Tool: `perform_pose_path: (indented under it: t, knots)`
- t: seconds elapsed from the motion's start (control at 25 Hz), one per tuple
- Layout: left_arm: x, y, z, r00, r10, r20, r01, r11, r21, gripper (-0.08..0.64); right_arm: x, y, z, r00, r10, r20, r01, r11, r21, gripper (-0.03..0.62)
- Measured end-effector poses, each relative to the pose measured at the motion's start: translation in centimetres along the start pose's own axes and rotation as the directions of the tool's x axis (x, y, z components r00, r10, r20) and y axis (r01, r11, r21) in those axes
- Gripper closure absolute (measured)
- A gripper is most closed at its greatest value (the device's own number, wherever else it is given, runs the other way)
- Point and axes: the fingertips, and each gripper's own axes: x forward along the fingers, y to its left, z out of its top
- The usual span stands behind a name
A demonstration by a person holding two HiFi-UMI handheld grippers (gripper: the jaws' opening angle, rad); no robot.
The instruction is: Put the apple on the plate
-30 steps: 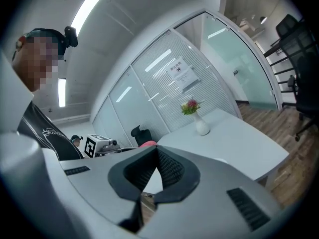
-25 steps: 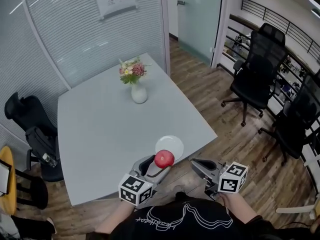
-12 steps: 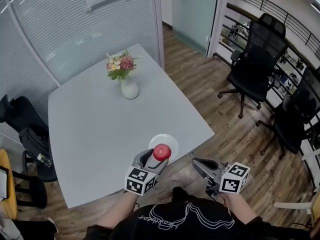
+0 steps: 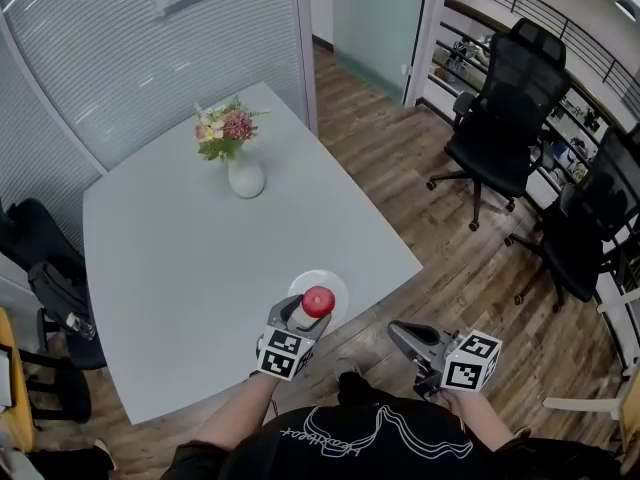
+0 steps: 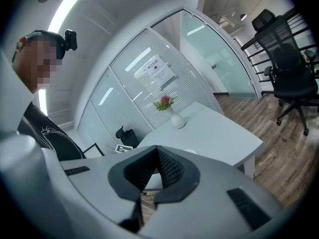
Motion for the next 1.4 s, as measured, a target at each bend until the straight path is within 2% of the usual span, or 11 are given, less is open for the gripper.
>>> perform_pose_path:
  t: [0.28,0.64,0.88,1.24,1.4]
  knots:
    - [1.8,0.5,-1.4,1.000,0.012,-0.027,-0.012,1.000,-0.010,0.259,-0.5,-1.0,-0.2,1.000,-0.019,-0.003,0.019,1.000,0.020,0.583]
    - [2.4,0.5,-1.3,0.999,0.030,-0.019,-0.028,0.997,0.076,0.258,-0.5,-1.3,0.0,1.000,-0.016,-0.007,0.016,1.000,0.026,0.583]
    - [2.5,0.3,-1.5,0.998,0.042,-0.038,-0.039,0.996,0.075,0.242,-0.5,-1.0,-0.1,1.000,-0.013,-0.011,0.013,1.000,0.009,0.583]
    - [-1.9,-0.1,1.1,0.998,0.050,0.031,-0.050,0.998,-0.024,0.235,-0.4,2.3,0.6,0.998,0.067,0.016,-0.066,0.996,-0.053,0.583]
    - [-5.9,-1.7,3.6,0.996,-0.003,0.091,0.012,0.995,-0.099,0.238,-0.5,4.9,0.3,0.992,0.125,0.002,-0.124,0.986,-0.107,0.583]
